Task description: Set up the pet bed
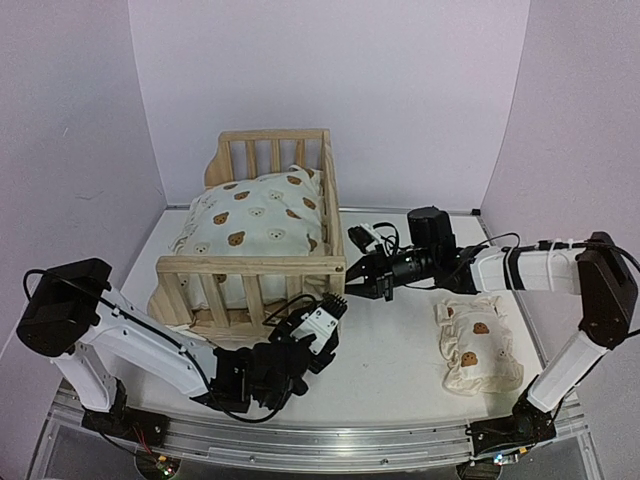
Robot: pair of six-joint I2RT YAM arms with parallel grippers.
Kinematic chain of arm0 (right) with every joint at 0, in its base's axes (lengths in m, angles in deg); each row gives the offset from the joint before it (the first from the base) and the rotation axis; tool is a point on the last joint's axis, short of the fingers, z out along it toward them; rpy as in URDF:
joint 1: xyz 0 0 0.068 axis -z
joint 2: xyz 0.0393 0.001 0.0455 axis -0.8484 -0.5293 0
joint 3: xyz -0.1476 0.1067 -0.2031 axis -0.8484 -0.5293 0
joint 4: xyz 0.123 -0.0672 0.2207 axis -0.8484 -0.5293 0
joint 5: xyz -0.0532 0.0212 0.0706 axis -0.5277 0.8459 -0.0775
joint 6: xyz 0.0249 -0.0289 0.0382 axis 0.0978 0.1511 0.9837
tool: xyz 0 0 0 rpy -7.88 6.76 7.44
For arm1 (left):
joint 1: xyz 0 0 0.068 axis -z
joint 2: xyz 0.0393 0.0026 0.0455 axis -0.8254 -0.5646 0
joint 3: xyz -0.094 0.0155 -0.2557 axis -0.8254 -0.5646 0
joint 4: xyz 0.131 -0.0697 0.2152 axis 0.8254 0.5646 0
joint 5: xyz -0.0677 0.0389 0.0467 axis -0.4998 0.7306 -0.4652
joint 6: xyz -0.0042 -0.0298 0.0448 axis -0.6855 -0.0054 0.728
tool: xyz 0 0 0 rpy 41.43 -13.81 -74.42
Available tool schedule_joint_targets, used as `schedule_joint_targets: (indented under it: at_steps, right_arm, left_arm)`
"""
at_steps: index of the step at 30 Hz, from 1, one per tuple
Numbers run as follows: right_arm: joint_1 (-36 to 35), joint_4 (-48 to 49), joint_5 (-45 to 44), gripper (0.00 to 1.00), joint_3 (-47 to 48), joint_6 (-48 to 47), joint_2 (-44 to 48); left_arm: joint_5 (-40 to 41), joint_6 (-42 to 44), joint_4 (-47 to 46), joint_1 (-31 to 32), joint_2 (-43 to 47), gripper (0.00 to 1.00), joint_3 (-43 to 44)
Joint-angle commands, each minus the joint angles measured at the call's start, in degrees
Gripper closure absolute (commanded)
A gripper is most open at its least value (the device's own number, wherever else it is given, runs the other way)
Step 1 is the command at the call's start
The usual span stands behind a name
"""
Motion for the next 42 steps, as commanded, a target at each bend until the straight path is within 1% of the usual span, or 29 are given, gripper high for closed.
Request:
schedule_joint_targets:
  at_steps: [1,4,7,9,11,15,17,18,20,22,27,31,34,37,39,42]
  right_arm:
    - [-3.47,0.12,6.25,1.00,3.95,-3.84,-1.82]
    - [-4.33,0.12,6.60,1.00,5.60,-4.17,-3.76]
    - [-4.60,0.12,3.82,1.00,6.48,-3.66,-4.59]
    - [-4.66,0.24,0.64,1.00,6.63,-2.49,-4.67]
    - [-5.25,1.09,-0.02,1.00,7.59,-1.51,-5.22]
    - [-6.15,1.26,0.60,1.00,9.62,-0.69,-6.03]
    - [-6.41,1.26,1.27,1.00,9.76,-0.60,-6.03]
    - [-6.44,1.26,1.54,1.00,9.65,-0.60,-6.03]
    - [-6.41,1.26,1.63,1.00,9.50,-0.43,-6.11]
    - [-6.45,1.27,1.63,1.00,9.52,-0.30,-6.21]
    - [-6.50,1.42,1.62,1.00,9.23,-0.08,-6.04]
    - [-6.62,1.44,1.77,1.00,9.13,0.04,-5.77]
    - [-6.65,1.68,1.81,1.00,9.23,0.32,-5.77]
    - [-6.86,1.87,1.81,1.00,9.23,0.52,-5.77]
    - [-6.91,2.04,1.81,1.00,9.23,0.76,-5.77]
    - [-7.04,2.09,1.90,1.00,9.08,0.82,-5.40]
  left_arm:
    - [1.97,-3.87,-1.20,-1.77,5.95,0.54,-4.63]
    - [0.58,-4.68,-1.18,-1.78,7.91,0.54,-6.99]
    - [-1.32,-5.66,-1.15,-1.81,9.39,0.52,-8.21]
    - [-5.15,-6.88,-0.54,-1.47,11.51,0.50,-9.23]
    - [-6.89,-9.15,0.17,-0.94,13.74,0.49,-10.44]
    - [-6.11,-9.69,2.76,-0.46,16.71,0.48,-12.43]
    - [-5.24,-6.63,3.31,-0.45,16.60,0.51,-12.48]
    - [-5.33,-4.40,3.54,-0.54,16.05,0.56,-12.14]
    - [-6.07,-1.25,4.60,-0.59,14.96,0.60,-11.22]
    - [-6.85,-0.33,6.13,-0.93,15.02,0.64,-10.97]
    - [-3.19,0.53,8.23,-1.38,16.20,0.64,-11.50]
    - [-4.10,4.19,9.49,-2.44,13.71,0.65,-8.77]
    - [-4.65,4.68,10.00,-3.82,12.38,0.67,-7.05]
    - [-2.15,5.13,10.64,-5.30,10.28,0.69,-5.18]
    - [-1.04,5.53,11.58,-5.95,9.31,0.74,-4.25]
    - [-0.04,3.66,12.54,-6.29,9.75,0.88,-4.19]
